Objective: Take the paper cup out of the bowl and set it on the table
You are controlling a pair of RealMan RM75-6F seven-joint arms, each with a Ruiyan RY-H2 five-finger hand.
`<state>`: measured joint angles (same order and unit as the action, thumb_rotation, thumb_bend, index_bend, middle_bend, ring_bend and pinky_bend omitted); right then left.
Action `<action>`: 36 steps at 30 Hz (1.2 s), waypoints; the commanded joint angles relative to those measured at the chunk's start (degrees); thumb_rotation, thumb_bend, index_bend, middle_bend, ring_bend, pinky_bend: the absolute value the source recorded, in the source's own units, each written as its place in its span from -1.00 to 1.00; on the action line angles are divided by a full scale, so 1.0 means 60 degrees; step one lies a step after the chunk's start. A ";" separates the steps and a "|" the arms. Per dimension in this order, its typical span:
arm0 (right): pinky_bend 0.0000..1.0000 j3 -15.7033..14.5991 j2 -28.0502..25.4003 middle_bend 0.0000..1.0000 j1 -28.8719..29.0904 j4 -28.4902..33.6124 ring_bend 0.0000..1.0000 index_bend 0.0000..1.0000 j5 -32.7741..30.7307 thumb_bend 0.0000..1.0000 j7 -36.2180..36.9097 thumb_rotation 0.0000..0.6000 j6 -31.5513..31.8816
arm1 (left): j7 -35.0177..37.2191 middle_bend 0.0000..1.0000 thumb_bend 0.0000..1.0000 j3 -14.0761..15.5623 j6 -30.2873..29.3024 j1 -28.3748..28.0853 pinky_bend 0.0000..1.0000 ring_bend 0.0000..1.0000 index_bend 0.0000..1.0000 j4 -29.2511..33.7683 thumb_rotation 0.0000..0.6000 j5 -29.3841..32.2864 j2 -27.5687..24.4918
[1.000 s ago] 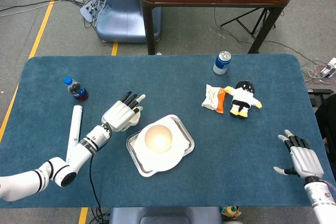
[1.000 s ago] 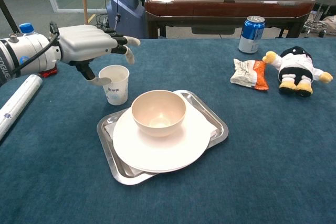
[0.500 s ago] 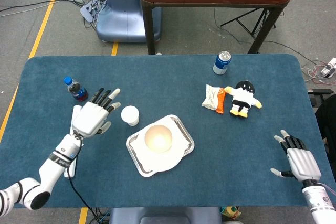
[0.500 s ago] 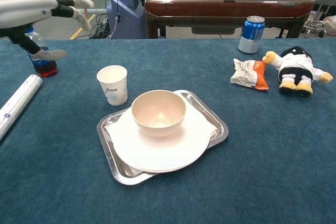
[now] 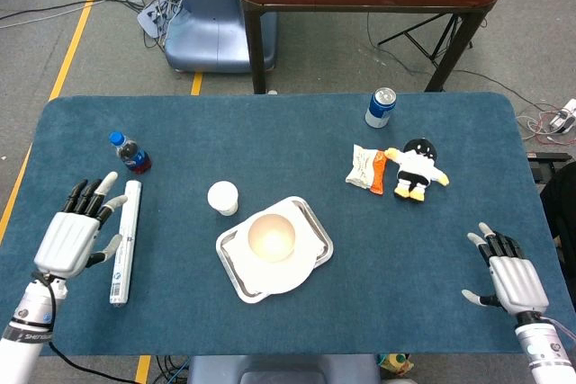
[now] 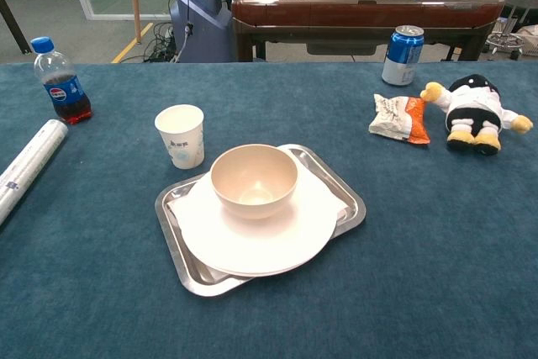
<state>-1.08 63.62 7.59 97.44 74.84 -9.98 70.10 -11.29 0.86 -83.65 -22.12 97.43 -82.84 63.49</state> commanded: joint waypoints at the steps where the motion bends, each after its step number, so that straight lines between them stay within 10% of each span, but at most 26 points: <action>1: -1.00 -0.0062 0.0034 -1.00 -0.0022 0.0048 -1.00 -1.00 0.0107 -0.59 -0.0091 1.00 0.0036 | 0.0472 -1.00 -0.36 0.0044 -0.0362 0.0420 -1.00 -1.00 -0.57 -0.0530 1.00 -0.0073 0.0231; 36: -1.00 -0.0183 0.0178 -1.00 -0.0567 0.0326 -1.00 -1.00 0.0929 -0.59 -0.0679 1.00 0.1195 | 0.1660 -1.00 -0.36 -0.0370 -0.0401 0.1361 -1.00 -1.00 -1.00 -0.1960 1.00 -0.0541 0.0887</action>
<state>-2.14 64.71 4.38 99.21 80.11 -13.99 76.91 -1.34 -1.30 -86.02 -14.01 85.67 -86.06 68.85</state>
